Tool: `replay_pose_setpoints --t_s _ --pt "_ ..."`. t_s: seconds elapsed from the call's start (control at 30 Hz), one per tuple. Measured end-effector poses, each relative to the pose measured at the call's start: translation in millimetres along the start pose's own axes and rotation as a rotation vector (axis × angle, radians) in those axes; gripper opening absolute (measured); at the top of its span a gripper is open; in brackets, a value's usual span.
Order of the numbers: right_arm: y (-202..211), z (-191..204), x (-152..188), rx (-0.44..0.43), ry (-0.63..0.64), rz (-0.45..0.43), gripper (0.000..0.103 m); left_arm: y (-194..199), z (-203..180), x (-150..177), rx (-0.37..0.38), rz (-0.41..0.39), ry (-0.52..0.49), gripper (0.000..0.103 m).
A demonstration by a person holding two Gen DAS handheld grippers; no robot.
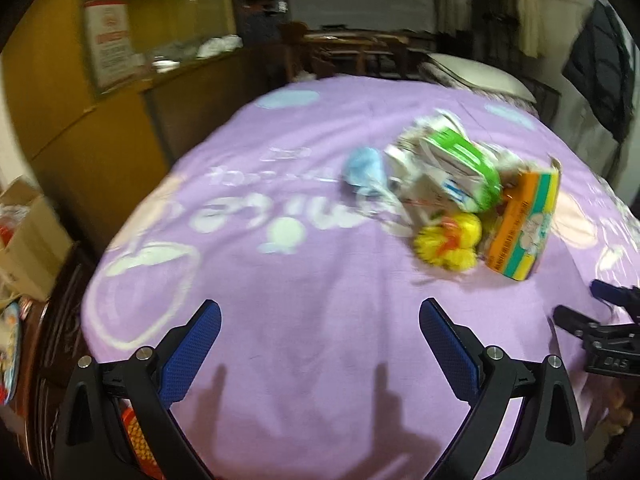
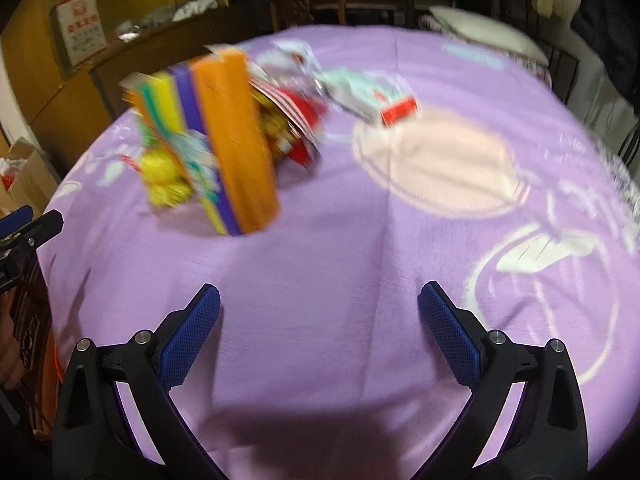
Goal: Collect trash
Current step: 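Grasp the yellow mesh bag with the left tool while the right tool grasps the striped box, then carry both items to the red wastebasket and open both tools to drop them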
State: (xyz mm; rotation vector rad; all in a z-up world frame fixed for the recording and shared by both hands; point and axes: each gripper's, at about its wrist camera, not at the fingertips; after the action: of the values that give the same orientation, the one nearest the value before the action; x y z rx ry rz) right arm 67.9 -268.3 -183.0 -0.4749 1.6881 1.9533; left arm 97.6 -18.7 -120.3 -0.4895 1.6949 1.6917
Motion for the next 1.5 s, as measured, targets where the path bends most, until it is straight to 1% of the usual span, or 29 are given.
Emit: replay_pose_setpoints --t_s 0.03,0.1,0.23,0.37,0.4,0.47,0.5,0.53,0.57,0.63,0.7,0.77,0.8,0.83,0.87,0.93,0.97,1.0,1.03,1.07,1.13,1.2,1.23,1.27,1.3,1.33,1.47,1.5 --pt "0 1 1 0.005 0.011 -0.025 0.097 -4 -5 -3 0.010 0.000 -0.015 0.097" --pt "-3 4 4 0.016 0.042 -0.036 0.097 -14 -19 -9 0.032 -0.004 -0.058 0.097" --pt "-1 8 14 0.043 0.075 -0.088 0.098 -40 -40 -20 0.069 0.007 -0.093 0.097" --pt "-1 7 13 0.027 0.095 -0.087 0.098 -65 -56 -32 0.161 0.045 -0.104 0.097" --pt "-1 6 13 0.026 0.098 -0.088 0.097 -71 -61 -34 0.169 0.046 -0.118 0.097" --pt "5 5 10 0.008 0.083 -0.102 0.097 -78 -64 -39 0.144 0.041 -0.133 0.096" --pt "11 4 7 -0.037 0.066 -0.121 0.096 -81 -62 -41 0.130 0.042 -0.133 0.092" --pt "16 4 2 -0.085 0.050 -0.139 0.096 -83 -59 -42 0.144 0.045 -0.130 0.078" --pt "18 5 -3 -0.114 0.043 -0.149 0.096 -83 -55 -42 0.164 0.049 -0.128 0.069" --pt "17 12 -17 -0.188 0.048 -0.144 0.096 -81 -46 -40 0.205 0.061 -0.136 0.043" --pt "10 23 -27 -0.219 0.056 -0.135 0.091 -76 -34 -37 0.197 0.054 -0.152 0.042" --pt "2 33 -35 -0.242 0.062 -0.132 0.088 -67 -23 -30 0.177 0.046 -0.162 0.042" --pt "-1 38 -39 -0.244 0.061 -0.138 0.088 -64 -15 -25 0.173 0.051 -0.161 0.042" --pt "-5 41 -43 -0.232 0.059 -0.144 0.088 -61 -7 -21 0.178 0.061 -0.151 0.042" --pt "-10 44 -46 -0.207 0.051 -0.145 0.086 -59 -3 -17 0.186 0.070 -0.142 0.042" --pt "-15 45 -48 -0.192 0.035 -0.139 0.060 -56 8 -9 0.210 0.090 -0.127 0.044" --pt "-14 42 -47 -0.201 0.019 -0.136 0.050 -54 10 -7 0.216 0.089 -0.123 0.044" --pt "-10 38 -44 -0.225 -0.008 -0.148 0.048 -52 12 -5 0.218 0.079 -0.121 0.045" --pt "-5 33 -42 -0.240 -0.025 -0.164 0.048 -49 13 -2 0.219 0.071 -0.121 0.049" --pt "2 28 -39 -0.236 -0.033 -0.180 0.048 -50 10 -5 0.217 0.063 -0.123 0.057" --pt "12 21 -37 -0.227 -0.038 -0.195 0.048 -52 8 -6 0.211 0.041 -0.115 0.070" --pt "17 10 -35 -0.231 -0.060 -0.194 0.048 -59 5 -9 0.203 0.045 -0.113 0.070" --pt "18 7 -34 -0.235 -0.069 -0.193 0.048 -61 3 -8 0.199 0.049 -0.115 0.067" --pt "19 4 -33 -0.240 -0.077 -0.192 0.048 -64 2 -9 0.187 0.051 -0.119 0.045" --pt "20 1 -33 -0.241 -0.084 -0.189 0.048 -65 1 -8 0.187 0.058 -0.125 0.037" --pt "20 1 -34 -0.237 -0.084 -0.188 0.048 -63 1 -8 0.192 0.063 -0.128 0.037" --pt "26 4 -36 -0.240 -0.080 -0.204 0.048 -35 11 -10 0.183 -0.002 -0.112 0.035" --pt "28 4 -36 -0.243 -0.078 -0.210 0.048 -23 18 -13 0.183 -0.020 -0.098 0.035"
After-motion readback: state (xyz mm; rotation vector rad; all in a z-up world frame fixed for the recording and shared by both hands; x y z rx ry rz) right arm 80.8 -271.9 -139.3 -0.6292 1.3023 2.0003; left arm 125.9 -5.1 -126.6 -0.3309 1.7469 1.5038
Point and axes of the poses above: each gripper's, at about its wrist camera, not at the fingertips, and y roughly against the way its jaws point, z to its left, x to its underside
